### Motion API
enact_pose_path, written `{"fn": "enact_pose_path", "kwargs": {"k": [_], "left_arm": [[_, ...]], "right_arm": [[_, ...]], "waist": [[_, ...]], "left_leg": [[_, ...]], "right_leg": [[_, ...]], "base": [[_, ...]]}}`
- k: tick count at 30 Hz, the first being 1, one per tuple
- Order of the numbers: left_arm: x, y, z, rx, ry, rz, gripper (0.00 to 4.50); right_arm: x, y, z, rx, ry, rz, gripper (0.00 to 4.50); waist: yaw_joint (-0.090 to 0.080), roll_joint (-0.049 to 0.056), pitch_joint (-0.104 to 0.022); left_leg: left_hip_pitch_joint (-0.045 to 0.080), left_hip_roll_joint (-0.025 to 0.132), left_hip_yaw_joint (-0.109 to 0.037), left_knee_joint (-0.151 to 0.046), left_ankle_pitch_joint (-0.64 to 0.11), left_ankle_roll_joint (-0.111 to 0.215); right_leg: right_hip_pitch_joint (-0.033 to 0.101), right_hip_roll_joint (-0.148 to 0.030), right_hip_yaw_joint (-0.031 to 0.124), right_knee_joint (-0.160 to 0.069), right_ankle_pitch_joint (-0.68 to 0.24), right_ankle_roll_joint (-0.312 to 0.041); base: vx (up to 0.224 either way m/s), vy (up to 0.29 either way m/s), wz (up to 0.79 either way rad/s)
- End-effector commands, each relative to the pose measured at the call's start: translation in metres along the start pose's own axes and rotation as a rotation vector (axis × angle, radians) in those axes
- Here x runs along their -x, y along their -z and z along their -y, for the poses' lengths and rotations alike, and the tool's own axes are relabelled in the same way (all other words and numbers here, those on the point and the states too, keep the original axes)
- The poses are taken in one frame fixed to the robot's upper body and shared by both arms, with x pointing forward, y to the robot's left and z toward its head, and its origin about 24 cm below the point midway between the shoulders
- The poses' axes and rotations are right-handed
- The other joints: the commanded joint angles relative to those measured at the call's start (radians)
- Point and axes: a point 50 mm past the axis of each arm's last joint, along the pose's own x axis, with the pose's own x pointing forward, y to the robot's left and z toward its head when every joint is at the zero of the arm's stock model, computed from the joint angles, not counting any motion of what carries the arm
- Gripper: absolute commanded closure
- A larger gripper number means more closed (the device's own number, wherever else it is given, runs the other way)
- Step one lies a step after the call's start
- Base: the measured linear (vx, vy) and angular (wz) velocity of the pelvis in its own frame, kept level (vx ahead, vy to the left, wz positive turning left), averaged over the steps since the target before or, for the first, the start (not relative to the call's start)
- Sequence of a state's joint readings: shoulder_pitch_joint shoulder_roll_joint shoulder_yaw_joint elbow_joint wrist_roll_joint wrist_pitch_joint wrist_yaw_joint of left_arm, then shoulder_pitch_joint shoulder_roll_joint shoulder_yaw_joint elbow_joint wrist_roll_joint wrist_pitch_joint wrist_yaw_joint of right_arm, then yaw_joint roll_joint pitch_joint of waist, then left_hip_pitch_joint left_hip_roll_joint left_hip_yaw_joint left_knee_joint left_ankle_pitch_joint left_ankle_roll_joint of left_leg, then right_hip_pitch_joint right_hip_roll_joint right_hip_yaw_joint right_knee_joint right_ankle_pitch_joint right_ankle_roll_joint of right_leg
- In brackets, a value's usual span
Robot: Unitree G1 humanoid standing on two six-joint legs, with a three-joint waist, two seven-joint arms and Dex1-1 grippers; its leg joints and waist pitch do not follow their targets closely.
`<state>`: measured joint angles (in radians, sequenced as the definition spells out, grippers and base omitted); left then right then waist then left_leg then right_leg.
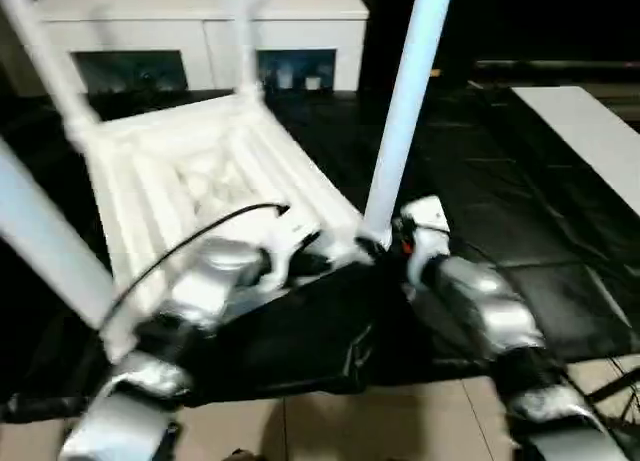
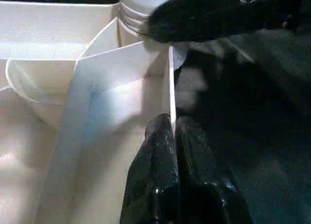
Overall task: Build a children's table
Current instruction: Rotate leg to tighten
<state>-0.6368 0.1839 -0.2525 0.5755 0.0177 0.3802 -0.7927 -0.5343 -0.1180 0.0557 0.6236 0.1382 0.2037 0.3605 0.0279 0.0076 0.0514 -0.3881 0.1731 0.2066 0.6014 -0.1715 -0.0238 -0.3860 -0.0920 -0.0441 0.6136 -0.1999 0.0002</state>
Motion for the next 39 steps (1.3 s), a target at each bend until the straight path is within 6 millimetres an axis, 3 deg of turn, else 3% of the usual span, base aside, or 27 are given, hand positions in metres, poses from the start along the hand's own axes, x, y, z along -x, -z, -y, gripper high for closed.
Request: {"fn": "enact_pose_path", "kwargs": {"k": [1,2,5,6,8,11,17,18,22,23,24,26,27,28,30,33,37,38,39], "left_arm": [[-0.015,-0.011,0.01,0.024,-0.007,0.041,4.5],[-0.02,-0.013,0.01,0.029,-0.05,0.047,4.5],[-0.03,-0.019,0.011,0.036,-0.119,0.055,4.5],[-0.032,-0.021,0.011,0.033,-0.126,0.058,4.5],[-0.032,-0.022,0.012,0.032,-0.124,0.06,4.5],[-0.029,-0.021,0.011,0.019,-0.104,0.065,4.5],[-0.016,-0.014,0.007,-0.04,-0.031,0.065,4.5],[-0.014,-0.013,0.006,-0.053,-0.019,0.067,4.5],[-0.003,-0.009,0.004,-0.077,0.049,0.053,4.5],[0.001,-0.007,0.003,-0.086,0.075,0.044,4.5],[0.007,-0.007,0.004,-0.1,0.137,0.043,4.5],[0.012,-0.007,0.007,-0.13,0.204,0.053,4.5],[0.017,-0.007,0.01,-0.153,0.269,0.061,4.5],[0.02,-0.007,0.013,-0.163,0.318,0.063,4.5],[0.025,-0.008,0.017,-0.169,0.375,0.064,4.5],[0.032,-0.008,0.019,-0.18,0.425,0.058,4.5],[0.034,-0.008,0.019,-0.18,0.433,0.054,4.5],[0.034,-0.008,0.019,-0.18,0.433,0.054,4.5],[0.034,-0.007,0.019,-0.181,0.433,0.052,4.5]], "right_arm": [[-0.007,0.008,0.001,-0.03,0.14,-0.058,1.84],[-0.013,0.006,-0.006,-0.05,0.163,-0.056,1.84],[-0.026,-0.001,-0.025,-0.035,0.184,-0.044,1.84],[-0.029,-0.007,-0.032,-0.029,0.144,-0.009,1.84],[-0.03,-0.01,-0.034,-0.041,0.116,0.019,1.28],[-0.026,-0.019,-0.029,-0.035,0.104,0.082,1.04],[-0.008,-0.022,-0.003,0.083,0.05,0.096,0.63],[-0.005,-0.021,0.001,0.116,0.037,0.079,0.47],[0.016,-0.015,0.011,0.157,-0.134,0.057,0.47],[0.027,-0.013,0.012,0.196,-0.23,0.051,0.47],[0.042,-0.01,0.013,0.242,-0.362,0.03,0.47],[0.052,-0.008,0.015,0.261,-0.436,0.006,0.47],[0.057,-0.008,0.017,0.274,-0.463,-0.006,0.47],[0.059,-0.008,0.019,0.279,-0.475,-0.011,0.47],[0.061,-0.009,0.021,0.281,-0.487,-0.012,0.47],[0.065,-0.014,0.023,0.273,-0.54,-0.021,0.47],[0.064,-0.011,0.024,0.299,-0.545,-0.061,0.47],[0.064,-0.011,0.024,0.299,-0.545,-0.061,0.47],[0.063,-0.009,0.024,0.301,-0.554,-0.077,0.47]], "waist": [[-0.004,0.0,-0.058],[-0.003,-0.003,-0.06],[-0.001,0.001,-0.062],[-0.001,-0.004,-0.063],[0.003,-0.002,-0.064],[0.006,-0.004,-0.065],[0.008,-0.007,-0.065],[0.009,-0.008,-0.065],[0.017,-0.008,-0.066],[0.017,-0.007,-0.065],[0.026,-0.009,-0.064],[0.03,-0.009,-0.063],[0.028,0.002,-0.062],[0.025,-0.004,-0.06],[0.029,0.0,-0.06],[0.036,-0.001,-0.06],[0.046,-0.001,-0.062],[0.046,-0.008,-0.061],[0.05,-0.006,-0.062]], "left_leg": [[0.032,0.053,-0.038,-0.086,-0.353,-0.048],[0.031,0.052,-0.038,-0.086,-0.35,-0.049],[0.031,0.052,-0.038,-0.087,-0.336,-0.046],[0.03,0.052,-0.036,-0.087,-0.324,-0.038],[0.026,0.052,-0.034,-0.085,-0.305,-0.02],[0.024,0.052,-0.032,-0.083,-0.267,0.007],[0.017,0.053,-0.031,-0.081,-0.22,0.038],[0.021,0.055,-0.03,-0.081,-0.218,0.041],[0.021,0.057,-0.028,-0.076,-0.195,0.068],[0.019,0.055,-0.028,-0.076,-0.198,0.073],[0.022,0.061,-0.029,-0.077,-0.212,0.077],[0.021,0.063,-0.029,-0.078,-0.214,0.082],[0.021,0.061,-0.031,-0.08,-0.224,0.075],[0.024,0.063,-0.03,-0.082,-0.251,0.061],[0.031,0.067,-0.031,-0.085,-0.283,0.041],[0.038,0.067,-0.025,-0.084,-0.279,0.026],[0.03,0.064,-0.025,-0.083,-0.24,0.031],[0.028,0.064,-0.025,-0.083,-0.238,0.032],[0.028,0.064,-0.026,-0.082,-0.23,0.03]], "right_leg": [[0.013,-0.06,0.038,-0.091,-0.326,-0.196],[0.016,-0.06,0.038,-0.092,-0.325,-0.191],[0.016,-0.056,0.037,-0.089,-0.276,-0.192],[0.018,-0.055,0.037,-0.089,-0.251,-0.19],[0.022,-0.058,0.038,-0.086,-0.214,-0.194],[0.025,-0.058,0.037,-0.082,-0.179,-0.206],[0.033,-0.057,0.036,-0.077,-0.141,-0.216],[0.03,-0.056,0.036,-0.078,-0.137,-0.215],[0.034,-0.057,0.037,-0.075,-0.092,-0.227],[0.033,-0.055,0.036,-0.074,-0.091,-0.236],[0.034,-0.058,0.037,-0.077,-0.106,-0.228],[0.034,-0.059,0.038,-0.076,-0.111,-0.23],[0.03,-0.057,0.037,-0.076,-0.128,-0.237],[0.027,-0.057,0.036,-0.08,-0.158,-0.239],[0.021,-0.059,0.038,-0.082,-0.195,-0.243],[0.016,-0.052,0.041,-0.078,-0.155,-0.253],[0.021,-0.056,0.04,-0.072,-0.128,-0.248],[0.023,-0.057,0.04,-0.073,-0.131,-0.246],[0.024,-0.06,0.041,-0.072,-0.137,-0.242]], "base": [[0.0,0.0,0.0],[0.0,0.0,0.0],[0.0,0.0,0.0],[0.0,0.0,0.0],[0.0,0.0,0.0],[0.0,0.0,0.0],[0.0,0.0,0.0],[0.0,0.0,0.0],[0.0,0.0,0.0],[0.0,0.0,0.0],[0.0,0.0,0.0],[0.0,0.0,0.0],[0.0,0.0,0.0],[0.0,0.0,0.0],[0.0,0.0,0.0],[0.0,0.0,0.0],[0.0,0.0,0.0],[0.0,0.0,0.0],[0.0,0.0,0.0]]}}
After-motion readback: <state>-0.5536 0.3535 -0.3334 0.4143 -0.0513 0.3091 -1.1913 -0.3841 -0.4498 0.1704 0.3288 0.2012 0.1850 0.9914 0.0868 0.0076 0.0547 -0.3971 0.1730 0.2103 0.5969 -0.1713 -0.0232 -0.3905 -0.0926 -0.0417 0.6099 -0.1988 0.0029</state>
